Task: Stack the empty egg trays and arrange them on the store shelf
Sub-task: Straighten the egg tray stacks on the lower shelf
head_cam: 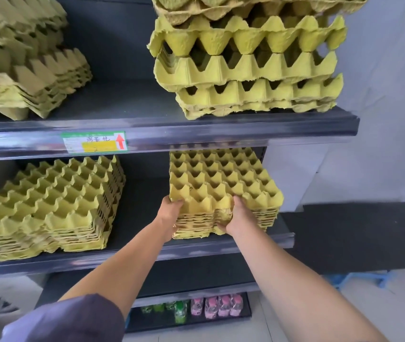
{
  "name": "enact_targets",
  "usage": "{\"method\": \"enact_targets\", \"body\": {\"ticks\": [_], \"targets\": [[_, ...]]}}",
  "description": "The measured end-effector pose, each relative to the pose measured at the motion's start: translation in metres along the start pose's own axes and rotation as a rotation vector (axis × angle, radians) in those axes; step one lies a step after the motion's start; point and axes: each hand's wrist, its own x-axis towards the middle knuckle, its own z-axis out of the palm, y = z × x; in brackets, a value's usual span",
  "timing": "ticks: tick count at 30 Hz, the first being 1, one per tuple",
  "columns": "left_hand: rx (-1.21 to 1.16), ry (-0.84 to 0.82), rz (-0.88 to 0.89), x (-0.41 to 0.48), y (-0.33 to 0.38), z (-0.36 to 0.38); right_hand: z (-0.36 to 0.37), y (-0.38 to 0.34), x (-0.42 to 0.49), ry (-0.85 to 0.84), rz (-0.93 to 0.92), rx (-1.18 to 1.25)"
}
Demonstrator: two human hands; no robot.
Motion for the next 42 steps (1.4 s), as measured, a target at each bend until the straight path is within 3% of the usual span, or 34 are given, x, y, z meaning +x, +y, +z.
{"method": "enact_targets", "body": {"ticks": [2,6,10,14,18,27,34,42], "targets": [[0.055,0.024,0.039,0.001,-0.002,0.0,-0.002,-0.002,-0.004,-0.005,0.006,0.029],[0.107,0.093,0.101,0.003,-0.005,0.003,-0.015,-0.008,-0.017,0.163,0.087,0.084],[0.099,0.159,0.155,0.004,-0.002,0.01,-0.027,-0.014,-0.017,0.405,-0.139,-0.029],[0.097,0.179,0.147,0.006,-0.001,0.012,-0.046,-0.028,-0.013,0.506,-0.234,-0.193],[0.055,0.207,0.144,0.006,-0.003,0.014,-0.067,-0.04,0.001,0.488,-0.287,-0.323],[-0.152,0.206,0.008,0.021,-0.015,0.012,-0.08,-0.043,0.021,0.26,-0.261,-0.038],[-0.231,0.229,0.041,0.032,-0.014,0.004,-0.076,-0.04,0.022,0.331,-0.389,-0.097],[-0.125,0.219,0.074,0.039,-0.012,-0.001,-0.06,-0.032,0.027,0.396,-0.348,-0.321]]}}
